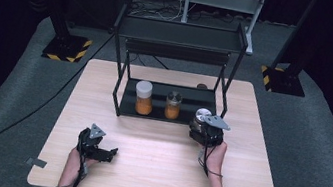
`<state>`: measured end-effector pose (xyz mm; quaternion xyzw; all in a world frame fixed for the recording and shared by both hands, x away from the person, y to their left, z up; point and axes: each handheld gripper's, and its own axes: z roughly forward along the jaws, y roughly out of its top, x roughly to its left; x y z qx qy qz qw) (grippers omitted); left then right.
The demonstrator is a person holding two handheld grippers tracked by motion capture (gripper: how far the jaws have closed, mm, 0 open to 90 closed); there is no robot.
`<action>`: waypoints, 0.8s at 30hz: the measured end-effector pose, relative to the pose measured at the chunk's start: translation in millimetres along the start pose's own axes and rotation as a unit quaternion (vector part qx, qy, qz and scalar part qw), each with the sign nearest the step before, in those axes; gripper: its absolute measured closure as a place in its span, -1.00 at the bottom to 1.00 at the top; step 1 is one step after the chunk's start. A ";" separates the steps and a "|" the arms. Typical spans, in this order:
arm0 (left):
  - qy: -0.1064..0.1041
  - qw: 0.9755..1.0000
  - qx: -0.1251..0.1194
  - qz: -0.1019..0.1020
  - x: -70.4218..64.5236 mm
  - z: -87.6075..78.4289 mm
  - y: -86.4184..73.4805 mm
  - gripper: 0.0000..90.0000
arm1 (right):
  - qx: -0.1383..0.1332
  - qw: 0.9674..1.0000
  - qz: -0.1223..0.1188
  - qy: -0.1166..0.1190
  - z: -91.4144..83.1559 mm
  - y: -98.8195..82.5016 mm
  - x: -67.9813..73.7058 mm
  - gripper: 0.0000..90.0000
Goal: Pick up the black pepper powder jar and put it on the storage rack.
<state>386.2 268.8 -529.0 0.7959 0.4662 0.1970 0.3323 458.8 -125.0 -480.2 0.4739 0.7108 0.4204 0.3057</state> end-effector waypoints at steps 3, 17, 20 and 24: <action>0.000 1.000 0.000 0.000 0.0 0.0 0.0 -0.98 | 0.004 1.000 -0.003 0.000 2.0 0.9 0.8 -0.33; 0.000 1.000 0.000 0.000 0.1 0.0 0.0 -0.98 | 0.009 1.000 -0.005 0.001 9.7 6.1 1.0 -0.33; 0.000 1.000 0.000 0.000 0.1 0.0 0.0 -0.98 | 0.007 1.000 -0.004 0.001 10.2 6.7 0.7 -0.33; 0.000 1.000 0.000 0.000 0.1 0.0 0.0 -0.98 | 0.007 1.000 -0.002 0.000 11.8 7.2 0.0 -0.33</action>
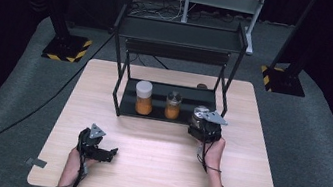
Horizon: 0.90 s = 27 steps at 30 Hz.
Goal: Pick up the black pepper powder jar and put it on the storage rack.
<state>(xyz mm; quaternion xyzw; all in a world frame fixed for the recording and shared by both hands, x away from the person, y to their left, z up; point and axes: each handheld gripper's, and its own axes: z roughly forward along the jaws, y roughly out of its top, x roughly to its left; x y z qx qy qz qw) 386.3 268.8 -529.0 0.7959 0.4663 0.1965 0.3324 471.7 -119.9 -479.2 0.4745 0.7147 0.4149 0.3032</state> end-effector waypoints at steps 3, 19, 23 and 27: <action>0.000 1.000 0.000 0.000 -0.1 0.0 0.0 -0.98 | 0.002 1.000 -0.001 0.000 1.7 1.1 -0.4 -0.33; 0.000 1.000 0.000 0.001 -0.2 -0.1 -0.1 -0.98 | 0.003 1.000 0.004 -0.002 8.3 3.9 -3.3 -0.33; 0.000 1.000 0.000 0.001 -0.3 -0.2 -0.1 -0.97 | 0.003 1.000 0.008 -0.005 10.7 4.5 -5.1 -0.33; 0.000 1.000 0.000 0.001 -0.4 -0.2 -0.1 -0.98 | 0.004 1.000 0.005 -0.005 12.6 6.0 -5.8 -0.33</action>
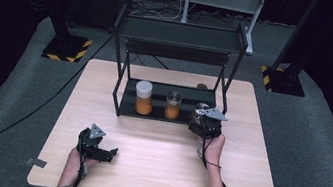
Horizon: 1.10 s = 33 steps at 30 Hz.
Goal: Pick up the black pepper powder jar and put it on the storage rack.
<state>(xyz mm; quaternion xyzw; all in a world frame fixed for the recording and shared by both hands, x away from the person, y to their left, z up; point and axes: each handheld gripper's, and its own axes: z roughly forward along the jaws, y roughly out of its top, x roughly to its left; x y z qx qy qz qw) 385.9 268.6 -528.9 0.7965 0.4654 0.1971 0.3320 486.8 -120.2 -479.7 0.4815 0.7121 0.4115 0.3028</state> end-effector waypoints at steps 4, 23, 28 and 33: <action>-0.001 1.000 0.000 0.000 0.2 0.0 0.0 -0.98 | -0.001 1.000 0.002 -0.001 0.5 1.2 -0.4 -0.33; 0.000 1.000 0.000 -0.001 0.1 0.1 0.0 -0.98 | 0.001 1.000 0.000 -0.004 8.2 9.3 -2.0 -0.33; -0.001 1.000 0.000 0.000 0.2 0.1 0.1 -0.98 | 0.000 1.000 0.002 -0.005 10.4 11.7 -2.5 -0.33; -0.001 1.000 0.000 0.000 0.2 0.1 0.0 -0.98 | 0.002 1.000 -0.002 -0.003 13.4 14.6 -1.5 -0.33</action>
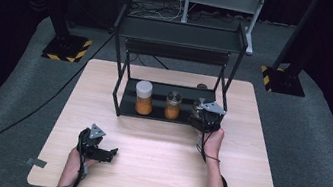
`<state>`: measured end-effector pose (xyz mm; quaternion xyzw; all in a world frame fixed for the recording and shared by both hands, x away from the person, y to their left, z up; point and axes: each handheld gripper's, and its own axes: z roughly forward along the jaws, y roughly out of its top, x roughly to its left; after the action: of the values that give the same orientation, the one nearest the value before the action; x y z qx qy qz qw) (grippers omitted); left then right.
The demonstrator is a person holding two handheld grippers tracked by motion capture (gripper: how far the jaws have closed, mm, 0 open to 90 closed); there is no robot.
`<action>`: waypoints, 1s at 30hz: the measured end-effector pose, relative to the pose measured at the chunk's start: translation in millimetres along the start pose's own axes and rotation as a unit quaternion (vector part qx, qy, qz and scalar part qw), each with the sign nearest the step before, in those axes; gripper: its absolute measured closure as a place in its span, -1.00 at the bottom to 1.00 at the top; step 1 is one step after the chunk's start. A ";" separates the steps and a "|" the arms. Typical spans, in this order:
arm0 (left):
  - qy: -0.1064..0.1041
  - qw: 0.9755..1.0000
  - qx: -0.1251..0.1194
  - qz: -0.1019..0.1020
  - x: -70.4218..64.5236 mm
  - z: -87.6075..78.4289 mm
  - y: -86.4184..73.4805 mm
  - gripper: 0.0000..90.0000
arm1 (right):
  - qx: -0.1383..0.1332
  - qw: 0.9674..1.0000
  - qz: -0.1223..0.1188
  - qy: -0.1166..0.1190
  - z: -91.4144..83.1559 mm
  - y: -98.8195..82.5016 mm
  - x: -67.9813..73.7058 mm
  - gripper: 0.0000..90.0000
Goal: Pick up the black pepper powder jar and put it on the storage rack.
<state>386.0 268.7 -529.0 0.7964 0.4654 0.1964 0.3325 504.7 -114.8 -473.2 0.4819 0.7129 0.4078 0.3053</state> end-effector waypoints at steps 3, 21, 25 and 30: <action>0.000 1.000 0.000 0.000 0.0 0.0 0.0 -0.98 | 0.002 1.000 -0.002 -0.001 1.5 1.4 0.7 -0.33; 0.000 1.000 0.000 0.000 0.0 0.0 0.0 -0.97 | 0.008 1.000 0.001 -0.005 10.0 6.2 -0.9 -0.33; 0.000 1.000 0.000 0.000 0.1 0.0 0.0 -0.98 | 0.009 1.000 0.002 -0.006 12.0 5.9 -1.6 -0.33; 0.000 1.000 0.000 0.000 0.0 -0.1 0.0 -0.97 | 0.011 1.000 0.004 -0.008 14.5 5.3 -3.0 -0.33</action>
<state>386.0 268.7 -529.0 0.7966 0.4650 0.1967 0.3324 520.1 -112.4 -475.4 0.4915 0.7129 0.3976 0.3036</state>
